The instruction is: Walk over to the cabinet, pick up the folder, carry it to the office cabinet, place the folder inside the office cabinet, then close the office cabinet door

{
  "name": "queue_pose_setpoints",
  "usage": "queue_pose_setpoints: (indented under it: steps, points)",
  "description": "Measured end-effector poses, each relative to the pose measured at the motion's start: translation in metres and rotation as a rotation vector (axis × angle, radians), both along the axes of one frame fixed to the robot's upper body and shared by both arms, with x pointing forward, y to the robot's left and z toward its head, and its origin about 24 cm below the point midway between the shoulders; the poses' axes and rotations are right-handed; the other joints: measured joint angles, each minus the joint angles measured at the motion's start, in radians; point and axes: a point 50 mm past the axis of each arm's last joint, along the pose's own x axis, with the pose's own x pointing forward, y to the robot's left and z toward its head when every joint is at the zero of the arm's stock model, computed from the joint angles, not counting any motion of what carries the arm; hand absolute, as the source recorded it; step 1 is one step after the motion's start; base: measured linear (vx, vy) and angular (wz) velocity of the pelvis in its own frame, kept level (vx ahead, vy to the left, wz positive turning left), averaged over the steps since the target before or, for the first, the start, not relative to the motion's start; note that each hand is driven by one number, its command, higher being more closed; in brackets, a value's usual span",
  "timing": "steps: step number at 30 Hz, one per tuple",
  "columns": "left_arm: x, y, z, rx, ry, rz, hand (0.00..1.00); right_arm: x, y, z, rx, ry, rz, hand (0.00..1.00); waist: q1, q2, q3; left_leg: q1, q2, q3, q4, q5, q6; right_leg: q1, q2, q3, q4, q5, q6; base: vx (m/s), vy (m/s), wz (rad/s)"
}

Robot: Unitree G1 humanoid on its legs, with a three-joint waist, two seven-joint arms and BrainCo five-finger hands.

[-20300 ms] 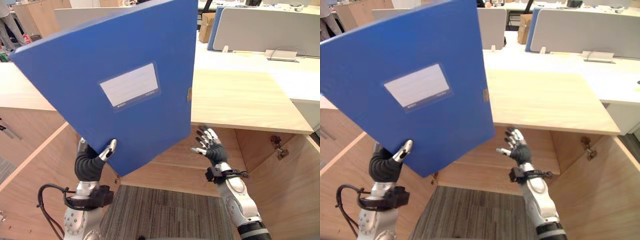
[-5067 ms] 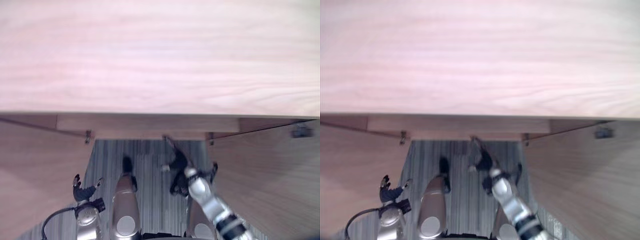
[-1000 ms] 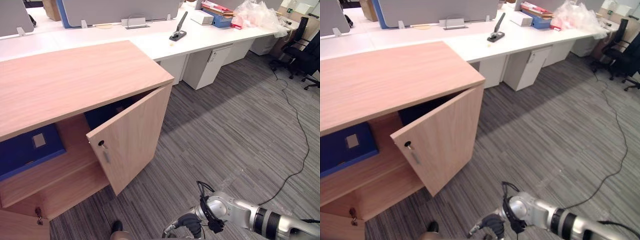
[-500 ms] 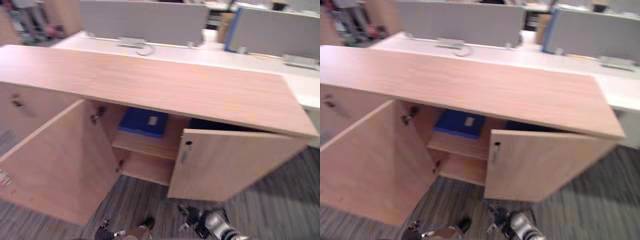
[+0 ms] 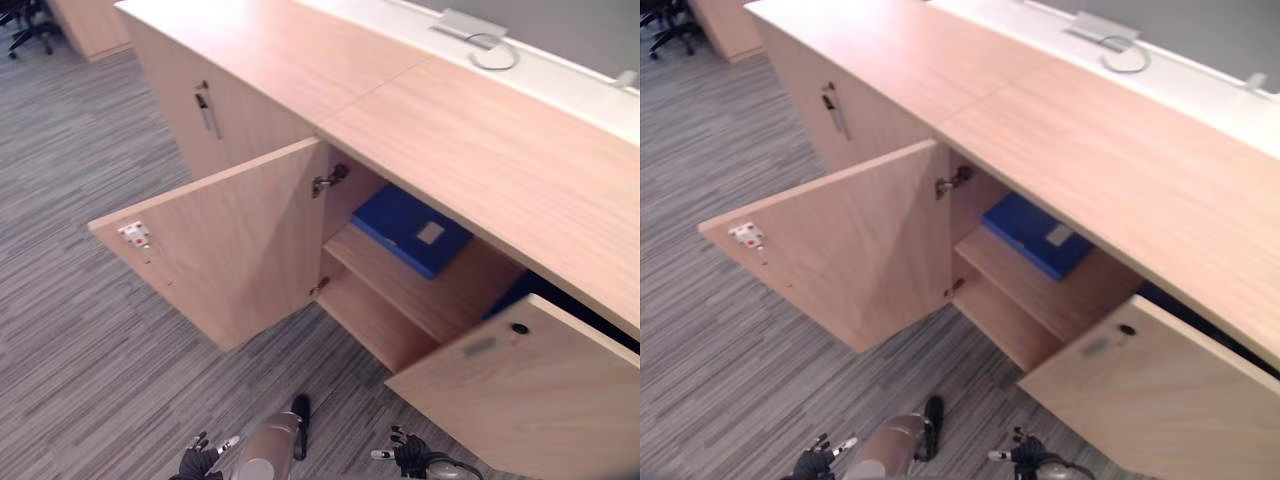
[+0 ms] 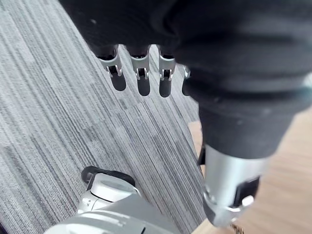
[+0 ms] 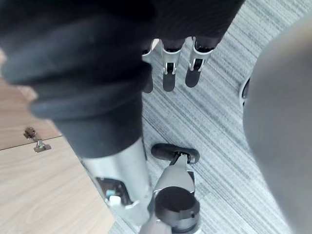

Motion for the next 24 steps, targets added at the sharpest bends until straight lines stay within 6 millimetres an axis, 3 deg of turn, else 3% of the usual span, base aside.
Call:
queue_pose_setpoints:
  steps: [4, 7, 10, 13, 15, 19, 22, 24]
  points:
    - [-0.012, 0.009, 0.002, -0.042, -0.035, 0.199, 0.00, 0.009, 0.000, 0.003, 0.023, -0.036, -0.052, 0.00, 0.006, 0.002, -0.004, 0.121, -0.042, -0.047, -0.215, 0.086, 0.004, 0.008, 0.004, -0.002, -0.038, 0.010, 0.000, 0.09, 0.019, 0.35]
    - [-0.010, 0.042, 0.023, 0.032, -0.191, 0.415, 0.00, 0.012, -0.003, 0.006, 0.035, -0.085, -0.096, 0.00, 0.006, -0.001, -0.039, 0.181, -0.055, -0.076, -0.345, 0.133, -0.004, 0.019, 0.012, -0.026, -0.064, 0.011, -0.003, 0.04, -0.038, 0.27]
    - [0.002, 0.093, 0.069, 0.223, -0.406, 0.557, 0.00, 0.023, -0.006, 0.015, 0.033, -0.161, -0.026, 0.00, -0.004, -0.002, -0.054, 0.197, -0.055, -0.077, -0.410, 0.145, -0.011, 0.025, 0.026, -0.028, -0.102, 0.017, 0.009, 0.04, -0.079, 0.14]
    - [-0.002, 0.149, 0.118, 0.458, -0.513, 0.636, 0.00, 0.025, -0.002, 0.020, 0.055, -0.202, 0.080, 0.00, -0.009, -0.005, -0.071, 0.203, -0.033, -0.041, -0.411, 0.152, -0.013, 0.025, 0.035, -0.023, -0.109, 0.017, 0.010, 0.01, -0.086, -0.20]
    - [-0.001, 0.174, 0.142, 0.578, -0.529, 0.625, 0.00, 0.022, -0.003, 0.021, 0.073, -0.205, 0.107, 0.00, -0.012, -0.006, -0.072, 0.213, -0.024, -0.027, -0.411, 0.153, -0.013, 0.028, 0.037, -0.018, -0.106, 0.018, 0.008, 0.03, -0.097, -0.28]
    - [0.033, 0.214, 0.202, 0.803, -0.575, 0.476, 0.00, 0.014, -0.006, 0.020, 0.101, -0.186, 0.137, 0.00, -0.016, -0.008, -0.076, 0.237, 0.004, 0.017, -0.412, 0.149, -0.013, 0.019, 0.043, 0.028, -0.086, 0.031, -0.010, 0.03, -0.059, -0.32]
    - [0.061, 0.229, 0.224, 0.843, -0.575, 0.374, 0.00, 0.011, -0.006, 0.019, 0.115, -0.177, 0.136, 0.00, -0.023, -0.009, -0.083, 0.253, 0.026, 0.052, -0.411, 0.142, -0.025, -0.008, 0.040, 0.077, -0.040, 0.034, -0.016, 0.02, -0.032, -0.44]
    - [0.080, 0.233, 0.225, 0.802, -0.552, 0.306, 0.00, 0.007, -0.006, 0.018, 0.123, -0.168, 0.129, 0.00, -0.027, -0.014, -0.086, 0.274, 0.036, 0.081, -0.407, 0.141, -0.022, -0.016, 0.035, 0.109, -0.011, 0.035, -0.016, 0.04, -0.025, -0.46]
